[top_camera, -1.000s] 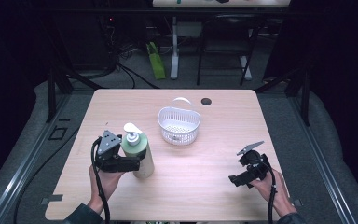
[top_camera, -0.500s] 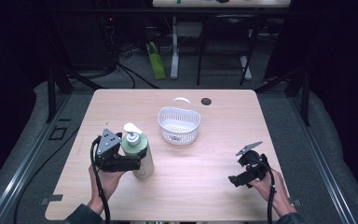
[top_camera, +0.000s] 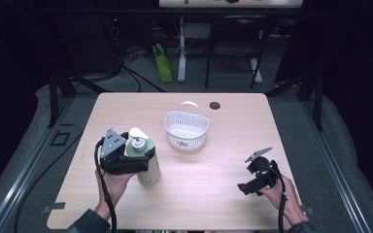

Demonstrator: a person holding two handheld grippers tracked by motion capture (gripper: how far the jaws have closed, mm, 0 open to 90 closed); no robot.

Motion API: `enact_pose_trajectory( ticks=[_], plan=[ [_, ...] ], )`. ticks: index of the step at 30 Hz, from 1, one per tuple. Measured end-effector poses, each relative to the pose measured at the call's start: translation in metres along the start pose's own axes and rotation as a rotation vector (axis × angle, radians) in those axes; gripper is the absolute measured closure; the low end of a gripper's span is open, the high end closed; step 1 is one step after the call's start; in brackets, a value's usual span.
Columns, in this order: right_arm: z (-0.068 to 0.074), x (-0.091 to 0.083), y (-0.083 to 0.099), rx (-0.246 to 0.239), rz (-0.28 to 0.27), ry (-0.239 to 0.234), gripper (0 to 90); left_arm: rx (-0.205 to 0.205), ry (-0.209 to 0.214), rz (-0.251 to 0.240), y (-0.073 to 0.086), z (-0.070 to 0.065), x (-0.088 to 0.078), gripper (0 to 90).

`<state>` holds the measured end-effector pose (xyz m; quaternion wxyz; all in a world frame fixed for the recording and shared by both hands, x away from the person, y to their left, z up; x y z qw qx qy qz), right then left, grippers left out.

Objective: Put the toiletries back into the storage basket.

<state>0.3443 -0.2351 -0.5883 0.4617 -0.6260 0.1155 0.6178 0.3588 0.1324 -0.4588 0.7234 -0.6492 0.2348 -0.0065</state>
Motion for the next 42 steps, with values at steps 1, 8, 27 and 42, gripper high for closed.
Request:
enact_pose_trajectory(
  ticks=[1,8,27,42],
  plan=[
    [0.0,0.0,0.0,-0.002,0.001,0.0,0.0,0.0,0.0,0.002,-0.001,0.0,0.0,0.0],
    [0.0,0.002,0.001,-0.011,0.011,-0.001,0.0,-0.012,-0.001,-0.033,-0.004,0.001,-0.001,6.3],
    [-0.001,0.001,0.001,-0.011,0.005,0.013,0.0,-0.034,-0.004,-0.122,-0.01,0.005,-0.01,53.9],
    [-0.001,0.001,0.001,-0.009,0.008,0.012,0.0,-0.045,0.002,-0.141,-0.012,0.008,-0.009,67.1]
  ],
)
Point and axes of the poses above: each handheld gripper's, and its own axes: x roughly forward along the jaws, y roughly out of its underside, z roughly to its left, the point moved 7 cm from there along x, roughly forward along the jaws, and after that the axes turned 13 degrees about -y, right-handed, at the moved point
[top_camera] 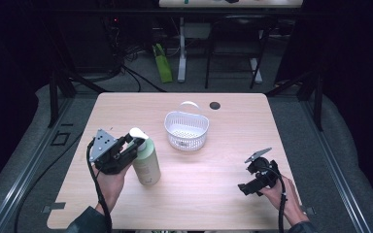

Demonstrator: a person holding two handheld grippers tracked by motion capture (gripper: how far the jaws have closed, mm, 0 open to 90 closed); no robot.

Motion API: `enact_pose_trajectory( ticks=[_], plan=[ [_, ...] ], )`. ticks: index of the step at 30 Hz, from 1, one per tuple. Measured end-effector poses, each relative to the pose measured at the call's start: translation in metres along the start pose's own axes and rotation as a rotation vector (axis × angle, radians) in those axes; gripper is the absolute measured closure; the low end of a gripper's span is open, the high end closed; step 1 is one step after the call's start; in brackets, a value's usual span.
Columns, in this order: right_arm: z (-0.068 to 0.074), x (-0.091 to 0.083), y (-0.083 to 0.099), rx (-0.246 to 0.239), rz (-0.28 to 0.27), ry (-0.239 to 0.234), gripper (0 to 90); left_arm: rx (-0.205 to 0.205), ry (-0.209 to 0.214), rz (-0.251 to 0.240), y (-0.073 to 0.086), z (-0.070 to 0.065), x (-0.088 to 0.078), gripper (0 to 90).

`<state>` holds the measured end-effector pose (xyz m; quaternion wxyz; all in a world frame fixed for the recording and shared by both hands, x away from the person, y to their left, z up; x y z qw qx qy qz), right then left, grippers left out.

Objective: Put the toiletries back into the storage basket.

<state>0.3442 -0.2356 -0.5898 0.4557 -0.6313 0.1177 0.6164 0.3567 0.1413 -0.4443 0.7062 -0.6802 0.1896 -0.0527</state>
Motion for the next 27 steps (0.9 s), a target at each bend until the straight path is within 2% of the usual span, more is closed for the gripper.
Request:
enact_pose_trajectory(
  ticks=[10,17,27],
  plan=[
    [-0.001,0.0,0.0,-0.002,-0.011,-0.001,0.0,-0.002,0.002,0.007,-0.001,0.001,0.0,67.1],
    [-0.001,-0.001,0.0,-0.01,-0.01,0.004,0.0,-0.01,0.011,-0.008,-0.007,0.002,-0.003,67.0],
    [-0.002,-0.003,0.001,0.003,-0.014,0.007,0.0,0.0,0.026,-0.009,-0.013,0.001,-0.008,67.0]
  ],
)
Point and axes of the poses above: each handheld gripper's, and its own axes: x roughly forward along the jaws, y roughly out of its underside, z roughly to its left, the point moved 7 cm from there along x, roughly forward along the jaws, and after that the axes turned 13 degrees about -y, right-handed, at the moved point
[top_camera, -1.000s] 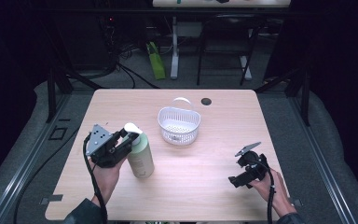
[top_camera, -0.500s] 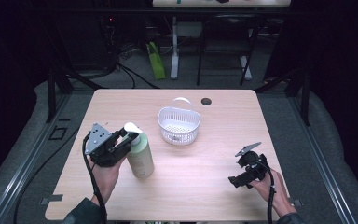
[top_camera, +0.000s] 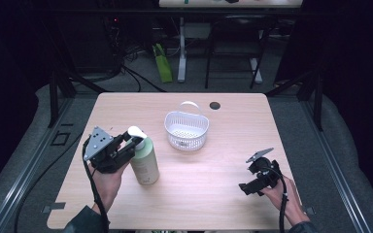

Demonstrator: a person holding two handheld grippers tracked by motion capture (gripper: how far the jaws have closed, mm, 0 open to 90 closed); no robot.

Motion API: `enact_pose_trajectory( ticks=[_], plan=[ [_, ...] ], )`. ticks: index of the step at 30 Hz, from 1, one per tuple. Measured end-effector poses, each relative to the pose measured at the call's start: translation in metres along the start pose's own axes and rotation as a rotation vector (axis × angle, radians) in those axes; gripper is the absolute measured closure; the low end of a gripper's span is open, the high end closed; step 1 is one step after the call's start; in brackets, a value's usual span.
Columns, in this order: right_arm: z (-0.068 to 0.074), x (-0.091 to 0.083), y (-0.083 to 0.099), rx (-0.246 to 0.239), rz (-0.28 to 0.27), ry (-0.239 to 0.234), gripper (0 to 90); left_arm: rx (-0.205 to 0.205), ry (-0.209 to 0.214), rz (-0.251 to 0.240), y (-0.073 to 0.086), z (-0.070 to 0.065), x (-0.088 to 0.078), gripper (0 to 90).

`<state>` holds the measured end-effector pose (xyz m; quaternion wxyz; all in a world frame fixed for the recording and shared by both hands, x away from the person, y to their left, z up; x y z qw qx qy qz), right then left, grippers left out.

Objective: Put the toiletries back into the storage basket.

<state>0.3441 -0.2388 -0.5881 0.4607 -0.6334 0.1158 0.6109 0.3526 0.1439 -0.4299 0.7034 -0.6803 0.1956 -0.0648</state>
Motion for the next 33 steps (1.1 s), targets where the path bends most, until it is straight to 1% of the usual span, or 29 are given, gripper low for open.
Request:
enact_pose_trajectory(
  ticks=[11,13,16,23,26,33],
  plan=[
    [0.0,-0.001,0.001,-0.008,0.005,0.006,0.0,0.025,0.014,-0.006,-0.009,-0.004,-0.003,67.0],
    [0.0,-0.001,0.001,-0.007,0.002,0.007,0.0,0.033,0.016,-0.006,-0.013,-0.004,-0.004,67.1],
    [0.0,-0.001,0.001,-0.001,0.001,0.005,0.0,0.034,0.016,-0.013,-0.017,-0.005,-0.006,67.1],
    [0.001,0.0,0.002,-0.002,0.007,0.007,0.0,0.046,0.022,-0.01,-0.023,-0.007,-0.007,67.1],
    [0.002,0.0,0.002,-0.012,0.006,0.008,0.0,0.047,0.022,-0.018,-0.026,-0.007,-0.007,67.1],
    [0.001,0.001,0.002,-0.007,0.011,0.01,0.0,0.053,0.024,-0.021,-0.031,-0.006,-0.004,67.2]
  ],
)
Point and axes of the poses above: each handheld gripper's, and its own axes: x roughly forward along the jaws, y roughly out of its underside, z roughly to its left, the point moved 7 cm from there along x, roughly forward along the jaws, and after that the axes turned 13 degrees about -y, right-handed, at the moved point
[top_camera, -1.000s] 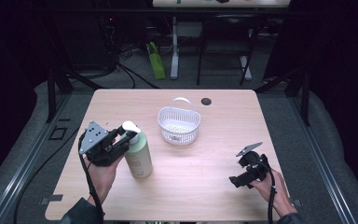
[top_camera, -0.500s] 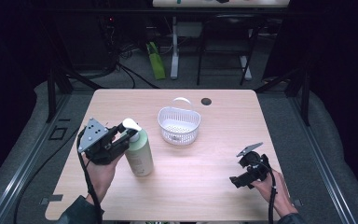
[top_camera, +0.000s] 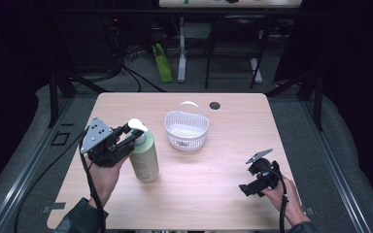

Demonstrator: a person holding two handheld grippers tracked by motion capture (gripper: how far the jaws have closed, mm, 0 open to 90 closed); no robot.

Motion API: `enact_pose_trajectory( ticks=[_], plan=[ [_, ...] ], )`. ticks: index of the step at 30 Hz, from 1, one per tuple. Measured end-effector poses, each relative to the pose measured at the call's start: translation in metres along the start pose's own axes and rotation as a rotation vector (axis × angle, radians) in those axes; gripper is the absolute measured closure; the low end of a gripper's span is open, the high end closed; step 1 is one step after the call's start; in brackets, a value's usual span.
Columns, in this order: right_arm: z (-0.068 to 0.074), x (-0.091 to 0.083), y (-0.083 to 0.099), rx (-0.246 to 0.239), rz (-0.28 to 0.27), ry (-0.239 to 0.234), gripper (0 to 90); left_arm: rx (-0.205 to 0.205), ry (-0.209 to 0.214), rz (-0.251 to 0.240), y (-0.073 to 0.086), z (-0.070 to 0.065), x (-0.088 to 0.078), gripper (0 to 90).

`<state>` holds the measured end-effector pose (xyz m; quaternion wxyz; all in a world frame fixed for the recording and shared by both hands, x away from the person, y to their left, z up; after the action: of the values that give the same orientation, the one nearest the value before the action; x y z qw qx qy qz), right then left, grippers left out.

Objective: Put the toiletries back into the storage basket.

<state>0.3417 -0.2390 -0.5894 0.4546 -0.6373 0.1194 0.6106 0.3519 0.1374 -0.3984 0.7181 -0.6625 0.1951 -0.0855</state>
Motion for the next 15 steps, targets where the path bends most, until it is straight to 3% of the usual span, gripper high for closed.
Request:
enact_pose_trajectory(
  ticks=[15],
  plan=[
    [-0.001,-0.001,0.0,-0.002,-0.007,0.002,0.0,0.008,0.006,-0.014,-0.02,-0.001,0.009,67.2]
  ],
)
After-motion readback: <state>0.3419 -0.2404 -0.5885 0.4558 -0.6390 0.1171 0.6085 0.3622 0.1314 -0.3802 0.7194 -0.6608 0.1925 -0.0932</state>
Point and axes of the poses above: each handheld gripper's, and its own axes: x roughly forward along the jaws, y roughly out of its underside, z roughly to its left, the point moved 7 cm from there along x, roughly forward along the jaws, and after that the axes turned 13 degrees about -y, right-handed, at the moved point
